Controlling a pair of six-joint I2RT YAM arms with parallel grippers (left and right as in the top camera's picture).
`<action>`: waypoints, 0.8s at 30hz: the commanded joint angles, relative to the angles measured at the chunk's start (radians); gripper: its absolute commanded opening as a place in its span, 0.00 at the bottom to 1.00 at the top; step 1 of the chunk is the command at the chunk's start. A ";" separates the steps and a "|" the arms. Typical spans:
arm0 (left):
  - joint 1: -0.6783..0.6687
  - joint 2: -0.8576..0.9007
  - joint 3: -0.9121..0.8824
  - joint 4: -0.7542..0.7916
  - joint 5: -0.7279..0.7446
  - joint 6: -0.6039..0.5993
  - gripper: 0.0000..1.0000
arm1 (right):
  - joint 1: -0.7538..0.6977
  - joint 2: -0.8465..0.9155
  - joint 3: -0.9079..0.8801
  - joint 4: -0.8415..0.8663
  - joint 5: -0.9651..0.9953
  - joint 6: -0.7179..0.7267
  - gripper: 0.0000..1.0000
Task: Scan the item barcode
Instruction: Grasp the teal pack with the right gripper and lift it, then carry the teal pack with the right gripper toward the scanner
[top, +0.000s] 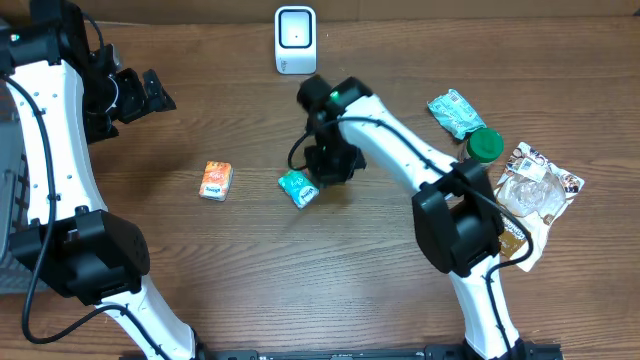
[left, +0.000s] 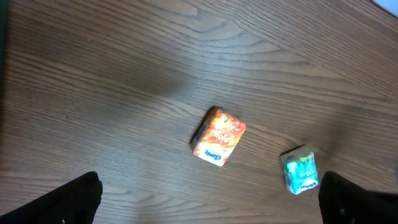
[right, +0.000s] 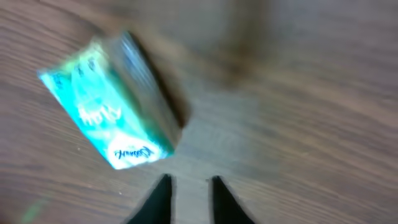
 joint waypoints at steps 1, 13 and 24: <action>0.003 -0.013 0.014 0.001 -0.003 -0.006 1.00 | -0.024 -0.003 0.007 0.032 -0.082 -0.093 0.35; 0.003 -0.013 0.014 0.001 -0.003 -0.006 1.00 | -0.024 -0.001 -0.237 0.248 -0.317 -0.134 0.39; 0.003 -0.013 0.014 0.002 -0.003 -0.006 0.99 | -0.023 -0.001 -0.243 0.352 -0.350 -0.008 0.04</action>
